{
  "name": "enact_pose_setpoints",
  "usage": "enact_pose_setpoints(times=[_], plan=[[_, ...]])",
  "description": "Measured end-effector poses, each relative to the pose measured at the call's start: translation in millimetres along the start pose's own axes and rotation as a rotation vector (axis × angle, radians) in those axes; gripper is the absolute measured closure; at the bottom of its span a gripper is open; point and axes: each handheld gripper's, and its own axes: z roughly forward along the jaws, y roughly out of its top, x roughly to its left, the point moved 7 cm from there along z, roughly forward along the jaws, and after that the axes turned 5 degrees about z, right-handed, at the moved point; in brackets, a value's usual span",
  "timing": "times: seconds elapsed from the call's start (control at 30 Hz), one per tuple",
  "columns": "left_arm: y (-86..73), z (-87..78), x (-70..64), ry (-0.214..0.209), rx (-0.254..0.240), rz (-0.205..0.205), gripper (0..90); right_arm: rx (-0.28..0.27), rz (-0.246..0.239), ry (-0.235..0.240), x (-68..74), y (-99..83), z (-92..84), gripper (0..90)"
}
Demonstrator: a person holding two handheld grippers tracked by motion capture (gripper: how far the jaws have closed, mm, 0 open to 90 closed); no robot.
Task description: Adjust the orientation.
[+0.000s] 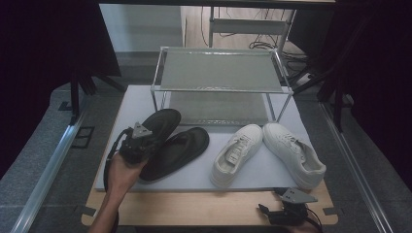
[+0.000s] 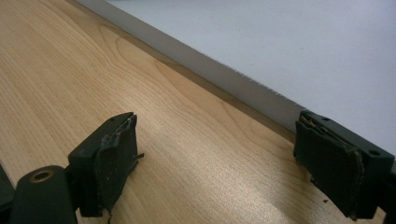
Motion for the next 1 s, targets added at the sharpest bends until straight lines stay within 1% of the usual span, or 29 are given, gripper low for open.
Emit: enact_pose_setpoints(times=[0.27,0.53,0.83,1.0], plan=[[19.2,17.4,-4.9,-0.002,0.006,0.031,83.4,0.000,0.000,0.000,0.0,0.0,0.0,13.5],[35.3,37.6,-5.7,-0.007,0.020,0.057,83.4,-0.001,0.000,0.001,-0.1,0.0,-0.1,13.5],[54.2,59.4,-4.0,0.001,0.025,0.052,83.4,-0.001,0.000,0.002,-0.1,0.0,-0.1,13.5],[63.0,73.9,-2.0,0.009,0.031,0.036,83.4,0.000,0.001,0.003,-0.1,0.0,-0.2,13.5]])
